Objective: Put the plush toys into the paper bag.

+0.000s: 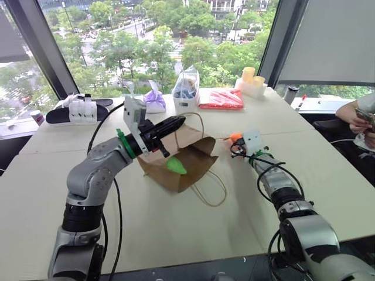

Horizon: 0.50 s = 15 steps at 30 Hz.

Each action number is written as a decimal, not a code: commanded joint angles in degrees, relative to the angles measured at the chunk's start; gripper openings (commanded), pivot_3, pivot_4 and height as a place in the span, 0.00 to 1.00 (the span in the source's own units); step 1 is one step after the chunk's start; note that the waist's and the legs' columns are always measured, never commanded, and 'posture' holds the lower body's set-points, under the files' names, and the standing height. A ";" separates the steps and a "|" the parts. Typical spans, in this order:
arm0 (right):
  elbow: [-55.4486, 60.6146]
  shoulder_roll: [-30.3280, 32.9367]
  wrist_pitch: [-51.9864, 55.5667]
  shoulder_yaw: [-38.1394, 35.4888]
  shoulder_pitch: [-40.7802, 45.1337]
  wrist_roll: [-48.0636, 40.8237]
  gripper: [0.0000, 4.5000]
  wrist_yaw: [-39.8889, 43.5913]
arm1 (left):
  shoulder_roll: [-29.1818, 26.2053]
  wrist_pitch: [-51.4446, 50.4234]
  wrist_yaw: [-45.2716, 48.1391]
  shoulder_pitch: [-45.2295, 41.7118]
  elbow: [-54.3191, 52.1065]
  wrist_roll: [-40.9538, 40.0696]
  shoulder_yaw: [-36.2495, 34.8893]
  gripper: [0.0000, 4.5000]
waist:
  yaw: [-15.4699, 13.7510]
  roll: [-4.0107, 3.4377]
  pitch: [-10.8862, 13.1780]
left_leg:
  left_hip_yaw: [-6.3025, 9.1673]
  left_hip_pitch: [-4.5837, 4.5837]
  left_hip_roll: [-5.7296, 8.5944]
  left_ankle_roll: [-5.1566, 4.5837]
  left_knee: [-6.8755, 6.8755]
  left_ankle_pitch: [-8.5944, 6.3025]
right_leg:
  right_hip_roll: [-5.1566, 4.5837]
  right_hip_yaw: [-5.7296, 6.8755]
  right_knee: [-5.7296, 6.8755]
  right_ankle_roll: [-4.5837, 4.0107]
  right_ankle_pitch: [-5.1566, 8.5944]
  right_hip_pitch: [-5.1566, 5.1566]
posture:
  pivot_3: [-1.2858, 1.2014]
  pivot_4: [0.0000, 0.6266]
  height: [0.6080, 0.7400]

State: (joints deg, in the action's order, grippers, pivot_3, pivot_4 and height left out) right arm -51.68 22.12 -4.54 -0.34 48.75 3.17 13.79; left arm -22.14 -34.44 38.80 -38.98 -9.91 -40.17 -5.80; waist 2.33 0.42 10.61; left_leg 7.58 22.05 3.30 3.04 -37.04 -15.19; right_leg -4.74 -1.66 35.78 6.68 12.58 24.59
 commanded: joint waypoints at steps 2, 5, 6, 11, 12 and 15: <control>39.55 3.95 15.62 -2.36 -14.64 -7.37 0.01 7.55 | 0.34 0.62 0.33 -1.52 -1.10 -1.40 -1.21 0.00 | -0.43 -0.03 0.00 | 0.10 0.10 0.01 0.00 0.02 0.00 | 0.00 0.02 -0.07 0.02 0.01 0.02 | 0.52 0.24 1.00; 65.64 4.06 28.25 -2.98 -26.00 -17.83 0.01 11.02 | 0.66 -0.15 0.41 -1.95 -0.40 -2.64 -1.69 0.00 | -0.24 -0.03 0.00 | 0.13 0.20 -0.01 -0.02 0.01 -0.02 | 0.00 0.02 -0.01 0.04 0.03 0.14 | 0.52 0.24 1.00; 70.00 3.99 31.47 -3.28 -27.74 -19.20 0.01 10.65 | 0.67 -0.13 0.40 -2.03 -0.23 -2.68 -1.65 0.00 | 0.10 -0.03 0.00 | 0.13 0.20 -0.02 -0.04 -0.02 -0.03 | 0.02 0.03 0.01 0.04 0.03 0.15 | 0.52 0.24 1.00; 86.04 1.38 44.86 -1.40 -31.29 -27.80 0.01 8.76 | 0.76 -0.48 0.59 -2.69 0.20 -3.07 -1.40 0.00 | -0.10 -0.02 0.02 | 0.04 -0.14 -0.03 -0.03 -0.06 -0.02 | 0.05 -0.03 0.03 0.02 0.02 -0.15 | 0.52 0.24 1.00; 86.61 0.11 46.02 -0.26 -30.79 -28.42 0.01 8.11 | 0.75 -0.63 0.68 -2.68 0.11 -3.21 -1.34 0.00 | -0.10 -0.02 0.02 | 0.05 -0.24 -0.03 -0.03 -0.06 -0.02 | 0.06 -0.03 0.02 0.01 0.03 -0.25 | 0.52 0.24 1.00; 83.78 -2.82 46.11 3.60 -28.72 -26.53 0.01 6.94 | 0.87 -1.04 0.58 -2.68 -0.17 -3.55 -1.26 0.00 | -0.08 -0.02 0.02 | 0.03 -0.31 -0.04 -0.03 -0.05 -0.02 | 0.06 -0.03 0.02 0.01 0.03 -0.29 | 0.52 0.24 1.00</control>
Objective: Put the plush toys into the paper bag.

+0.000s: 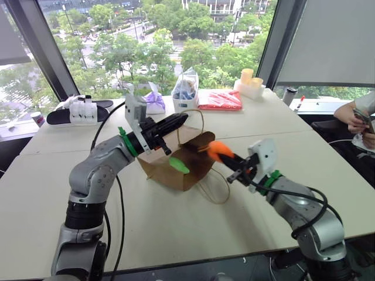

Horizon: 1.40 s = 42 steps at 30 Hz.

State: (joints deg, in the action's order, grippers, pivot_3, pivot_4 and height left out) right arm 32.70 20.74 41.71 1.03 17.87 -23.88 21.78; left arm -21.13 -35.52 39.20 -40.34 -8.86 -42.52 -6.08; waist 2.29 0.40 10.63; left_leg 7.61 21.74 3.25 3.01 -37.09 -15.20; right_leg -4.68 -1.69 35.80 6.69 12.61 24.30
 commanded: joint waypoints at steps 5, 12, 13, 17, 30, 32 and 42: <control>-15.95 -7.38 -8.84 6.22 7.78 5.41 0.01 -0.97 | -0.04 -0.53 -0.31 -0.83 -2.29 -1.75 -0.90 0.00 | -0.11 0.00 0.01 | -0.02 0.01 0.01 0.00 0.03 0.00 | -0.01 0.00 -0.02 0.00 0.00 0.02 | 0.52 0.24 1.00; -45.71 -13.43 -26.12 8.04 19.11 12.64 0.24 1.45 | 0.17 -1.58 -2.09 0.34 -4.66 -2.77 -1.31 0.00 | 0.06 0.02 0.02 | -0.03 -0.01 0.00 0.01 0.13 0.00 | 0.00 -0.01 0.01 -0.01 -0.02 0.10 | 0.52 0.24 1.00; -47.98 -13.55 -27.78 8.50 19.84 13.62 0.34 2.04 | 0.16 -1.59 -2.19 0.53 -4.80 -2.80 -1.29 0.00 | 0.06 0.02 0.02 | 0.01 -0.01 0.00 0.01 0.12 0.00 | 0.00 0.00 0.06 -0.01 -0.01 0.10 | 0.52 0.24 1.00; -51.52 -13.87 -31.00 8.30 20.88 15.14 0.80 3.15 | -0.01 -1.23 -2.39 1.12 -4.72 -2.38 -1.12 0.00 | 0.15 0.02 0.02 | -0.03 0.10 0.02 0.02 0.13 0.00 | -0.02 0.00 -0.01 0.00 -0.01 0.19 | 0.52 0.24 1.00; -7.66 2.88 -2.06 -1.98 2.03 0.93 0.98 8.62 | -0.09 -0.39 -1.75 0.94 -3.50 -2.26 -1.33 0.00 | -1.15 0.02 0.03 | 0.04 0.25 0.02 0.01 0.07 -0.01 | -0.03 0.03 -0.10 0.00 -0.01 0.21 | 0.52 0.24 1.00; -6.30 4.15 -0.33 -2.60 0.09 0.18 0.98 8.25 | -0.10 -0.23 -1.56 0.86 -3.26 -2.16 -1.27 0.00 | -1.12 0.04 0.03 | 0.03 0.24 0.01 0.00 0.07 -0.01 | -0.02 0.05 -0.16 0.01 -0.01 0.18 | 0.52 0.24 1.00; -20.16 7.79 -3.66 3.48 -0.37 10.82 0.98 6.47 | -0.10 0.11 -1.60 0.82 -3.72 -1.92 -1.05 0.00 | -1.35 0.05 0.04 | -0.10 0.24 -0.01 0.00 0.01 0.00 | -0.02 0.03 -0.27 -0.01 -0.03 0.13 | 0.52 0.24 1.00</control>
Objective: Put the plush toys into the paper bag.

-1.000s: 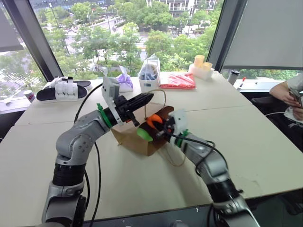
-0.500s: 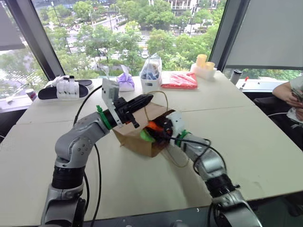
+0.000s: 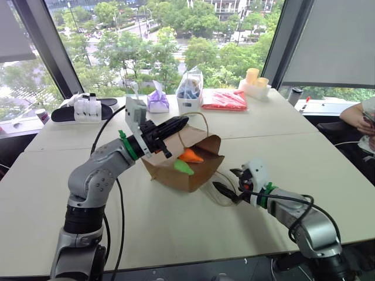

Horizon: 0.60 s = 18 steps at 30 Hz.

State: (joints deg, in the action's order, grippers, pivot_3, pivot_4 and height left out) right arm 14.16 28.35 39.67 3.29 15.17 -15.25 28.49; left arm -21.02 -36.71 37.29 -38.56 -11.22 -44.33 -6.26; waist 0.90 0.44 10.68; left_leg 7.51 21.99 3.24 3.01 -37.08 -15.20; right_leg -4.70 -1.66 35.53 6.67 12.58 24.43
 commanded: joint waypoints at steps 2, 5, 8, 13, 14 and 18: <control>-5.43 -0.50 -1.94 2.25 4.23 3.75 0.98 -0.72 | -0.24 1.41 0.24 -0.73 -1.68 -0.01 -0.83 0.00 | 0.16 0.00 0.00 | 0.00 0.00 0.00 0.00 0.01 0.00 | 0.00 0.00 0.00 0.00 0.00 0.02 | 0.52 0.24 1.00; -9.12 -1.12 -3.45 2.97 6.18 5.22 0.87 -0.68 | -0.24 1.51 -0.01 -0.33 -2.14 0.32 -0.61 0.00 | 0.08 0.00 0.00 | 0.00 0.00 -0.01 0.00 0.01 0.00 | 0.00 0.00 0.00 0.00 0.00 0.02 | 0.52 0.24 1.00; -9.46 -1.41 -3.55 2.15 6.85 4.62 0.59 0.02 | -0.26 1.43 -0.31 -0.22 -2.47 0.33 -0.68 0.00 | -0.09 0.00 0.00 | 0.00 0.01 -0.01 0.00 0.01 0.00 | 0.00 0.00 -0.02 0.00 0.00 0.02 | 0.52 0.24 1.00; -7.21 -1.85 1.19 -0.65 7.85 1.58 0.01 0.90 | 0.03 1.49 -0.89 -0.33 -2.47 0.29 -0.79 0.00 | -0.10 0.00 0.00 | 0.02 0.05 0.00 0.01 -0.01 0.00 | 0.00 0.00 -0.05 0.01 0.00 0.02 | 0.52 0.24 1.00; -6.53 -1.84 2.32 -1.12 8.10 0.88 0.01 1.12 | 0.12 1.57 -0.99 -0.38 -2.41 0.30 -0.82 0.00 | -0.10 0.00 0.00 | 0.03 0.04 0.00 0.01 0.00 0.00 | 0.00 0.00 -0.05 0.00 0.00 0.02 | 0.52 0.24 1.00; -2.97 -3.03 9.13 -8.37 15.07 -5.64 0.01 -0.27 | 1.35 4.77 -3.18 -3.46 1.15 2.71 -1.64 0.00 | -0.07 -0.03 0.05 | 0.03 0.04 0.00 0.01 0.00 0.00 | 0.00 0.00 -0.05 0.00 -0.01 0.02 | 0.52 0.24 1.00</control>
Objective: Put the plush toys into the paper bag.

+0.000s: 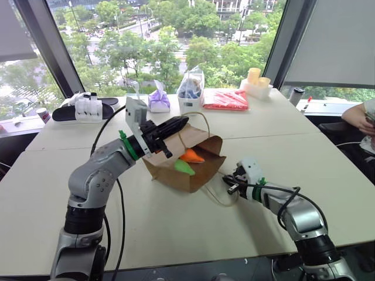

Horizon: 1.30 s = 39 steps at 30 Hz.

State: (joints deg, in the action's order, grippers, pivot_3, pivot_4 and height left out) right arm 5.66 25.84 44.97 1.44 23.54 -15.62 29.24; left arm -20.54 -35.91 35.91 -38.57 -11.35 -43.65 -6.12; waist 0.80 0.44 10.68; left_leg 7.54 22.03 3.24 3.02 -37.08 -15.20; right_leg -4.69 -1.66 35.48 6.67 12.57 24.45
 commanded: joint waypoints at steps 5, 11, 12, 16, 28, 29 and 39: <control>3.25 -0.40 7.94 -11.32 17.03 -8.77 0.01 -3.26 | 3.16 11.08 -3.51 -9.38 11.26 6.95 -2.35 0.00 | -0.04 0.01 0.05 | 0.02 0.03 0.00 0.01 -0.01 0.01 | 0.01 0.05 0.00 -0.05 -0.05 0.04 | 0.52 0.24 1.00; -3.02 0.18 5.26 -10.71 23.07 -7.54 0.01 -2.92 | 4.61 20.07 -0.39 -15.14 26.56 12.08 -2.06 0.00 | 0.02 0.00 0.05 | 0.02 0.15 0.01 -0.01 0.03 0.00 | -0.01 0.09 -0.13 -0.03 -0.06 0.08 | 0.52 0.24 1.00; -3.48 0.33 4.98 -10.50 23.19 -7.36 0.01 -2.78 | 4.82 20.73 0.12 -15.48 27.71 12.34 -2.06 0.00 | 0.01 0.01 0.05 | 0.02 0.19 0.02 -0.02 0.03 -0.01 | -0.01 0.09 -0.13 0.01 -0.09 0.12 | 0.52 0.24 1.00; -3.32 0.68 4.68 -9.45 22.27 -7.08 0.01 -2.54 | 5.43 21.99 2.75 -14.63 30.79 14.17 -0.59 0.00 | 0.10 0.00 0.05 | 0.02 0.33 0.02 -0.02 0.04 -0.01 | -0.03 0.08 -0.12 0.04 -0.11 0.28 | 0.52 0.24 1.00; 0.27 -0.44 7.69 -11.80 25.05 -12.45 0.78 -2.88 | -0.21 10.69 5.62 -7.21 22.48 11.66 -2.26 0.65 | 0.50 -0.01 0.06 | 0.04 0.32 0.01 -0.02 0.02 -0.01 | -0.02 0.07 0.06 0.04 -0.12 0.36 | 0.52 0.24 1.00; 0.75 -0.24 8.43 -12.61 26.25 -13.66 0.89 -2.80 | -1.67 9.11 6.30 -6.07 20.36 10.79 -2.62 0.77 | 0.50 -0.02 0.06 | 0.04 0.32 0.01 -0.02 0.04 -0.01 | -0.02 0.06 0.06 0.04 -0.12 0.37 | 0.52 0.24 1.00; -0.45 2.04 11.14 -25.43 31.76 -20.66 1.00 -10.08 | -9.10 -4.81 8.27 2.11 7.24 0.43 -6.92 0.99 | -0.01 -0.02 0.06 | 0.07 0.34 0.01 -0.02 0.05 -0.01 | -0.05 0.06 0.04 0.04 -0.11 0.36 | 0.52 0.24 1.00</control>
State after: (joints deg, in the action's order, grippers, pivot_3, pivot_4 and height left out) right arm 3.30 26.82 56.39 -21.85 56.22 -35.56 20.34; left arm -28.68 -39.51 43.50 -37.11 -0.67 -41.29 -12.04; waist 0.78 0.42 10.74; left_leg 7.62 22.38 3.25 2.99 -37.03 -15.21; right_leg -4.73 -1.59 35.52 6.71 12.46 24.80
